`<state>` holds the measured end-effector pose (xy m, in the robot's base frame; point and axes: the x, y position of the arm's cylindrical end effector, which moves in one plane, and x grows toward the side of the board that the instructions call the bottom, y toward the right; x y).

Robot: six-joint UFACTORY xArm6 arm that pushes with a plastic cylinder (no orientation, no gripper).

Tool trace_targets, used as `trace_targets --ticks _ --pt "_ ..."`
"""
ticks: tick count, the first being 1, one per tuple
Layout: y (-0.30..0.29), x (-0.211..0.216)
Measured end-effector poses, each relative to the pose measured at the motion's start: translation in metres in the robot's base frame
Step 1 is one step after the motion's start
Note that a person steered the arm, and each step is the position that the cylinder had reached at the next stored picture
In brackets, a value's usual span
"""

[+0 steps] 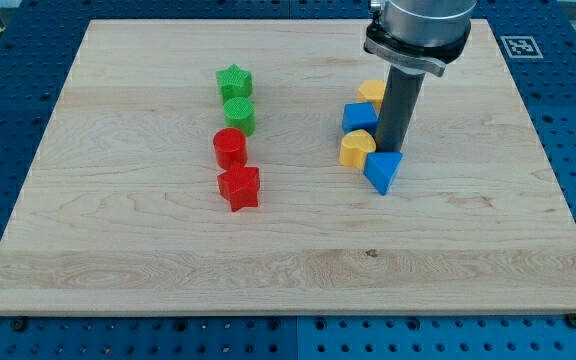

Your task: Make a vertical line out of blue and yellow blocks

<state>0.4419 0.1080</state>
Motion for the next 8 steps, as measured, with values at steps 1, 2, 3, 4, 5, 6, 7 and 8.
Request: trace_targets --ticks 1,2,3,4,5,6,7,8 --pt "0.004 0.000" --pt "0.028 -0.003" --pt "0.054 -0.003" --pt "0.057 0.020" --pt "0.057 0.062" --pt "0.042 0.081" --pt "-0.009 0.074" --pt "-0.058 0.063"
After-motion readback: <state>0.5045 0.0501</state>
